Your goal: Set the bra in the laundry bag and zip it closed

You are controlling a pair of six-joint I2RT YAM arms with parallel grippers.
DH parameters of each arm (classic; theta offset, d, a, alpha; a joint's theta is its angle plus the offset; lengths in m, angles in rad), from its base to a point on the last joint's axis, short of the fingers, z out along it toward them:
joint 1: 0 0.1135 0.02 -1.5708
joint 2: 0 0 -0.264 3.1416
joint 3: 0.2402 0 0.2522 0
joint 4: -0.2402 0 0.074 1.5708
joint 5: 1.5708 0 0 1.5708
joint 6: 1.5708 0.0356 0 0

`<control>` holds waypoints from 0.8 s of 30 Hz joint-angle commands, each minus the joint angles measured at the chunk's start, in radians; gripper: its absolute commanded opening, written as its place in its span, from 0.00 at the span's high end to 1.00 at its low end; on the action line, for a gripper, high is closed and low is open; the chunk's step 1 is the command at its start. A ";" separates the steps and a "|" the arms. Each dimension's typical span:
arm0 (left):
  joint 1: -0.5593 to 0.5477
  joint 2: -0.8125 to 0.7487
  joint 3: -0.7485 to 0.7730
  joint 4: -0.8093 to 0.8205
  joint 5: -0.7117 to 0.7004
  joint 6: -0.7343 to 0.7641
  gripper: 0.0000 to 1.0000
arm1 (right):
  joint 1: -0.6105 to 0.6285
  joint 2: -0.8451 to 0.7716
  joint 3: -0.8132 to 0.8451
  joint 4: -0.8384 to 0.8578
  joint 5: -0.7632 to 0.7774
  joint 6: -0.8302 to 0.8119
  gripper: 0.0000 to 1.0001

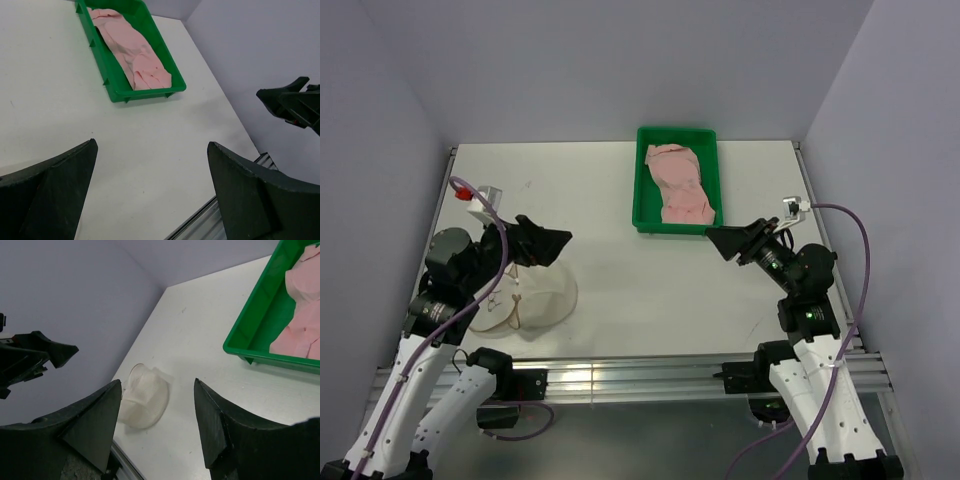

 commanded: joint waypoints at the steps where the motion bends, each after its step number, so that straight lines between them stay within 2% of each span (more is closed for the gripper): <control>1: 0.004 0.002 0.052 -0.060 -0.096 -0.060 0.01 | 0.007 0.003 -0.027 0.101 -0.055 0.030 0.33; 6: 0.005 -0.018 0.092 -0.256 -0.343 -0.092 0.01 | 0.055 0.031 -0.038 0.135 -0.038 0.025 0.34; 10: 0.004 -0.033 0.087 -0.390 -0.581 -0.185 0.01 | 0.138 0.047 -0.045 0.163 0.002 0.021 0.34; 13: 0.004 -0.073 0.035 -0.390 -0.713 -0.228 0.01 | 0.191 0.075 -0.033 0.138 0.043 -0.016 0.34; 18: 0.005 -0.030 -0.037 -0.347 -0.770 -0.264 0.01 | 0.280 0.124 -0.024 0.118 0.077 -0.051 0.36; 20: 0.031 0.020 -0.067 -0.312 -0.773 -0.267 0.06 | 0.311 0.138 -0.013 0.102 0.091 -0.062 0.37; 21: 0.051 0.036 -0.078 -0.295 -0.756 -0.265 0.08 | 0.319 0.147 -0.009 0.097 0.097 -0.068 0.37; 24: 0.212 0.071 -0.146 -0.203 -0.603 -0.242 0.16 | 0.360 0.156 0.002 0.082 0.126 -0.088 0.39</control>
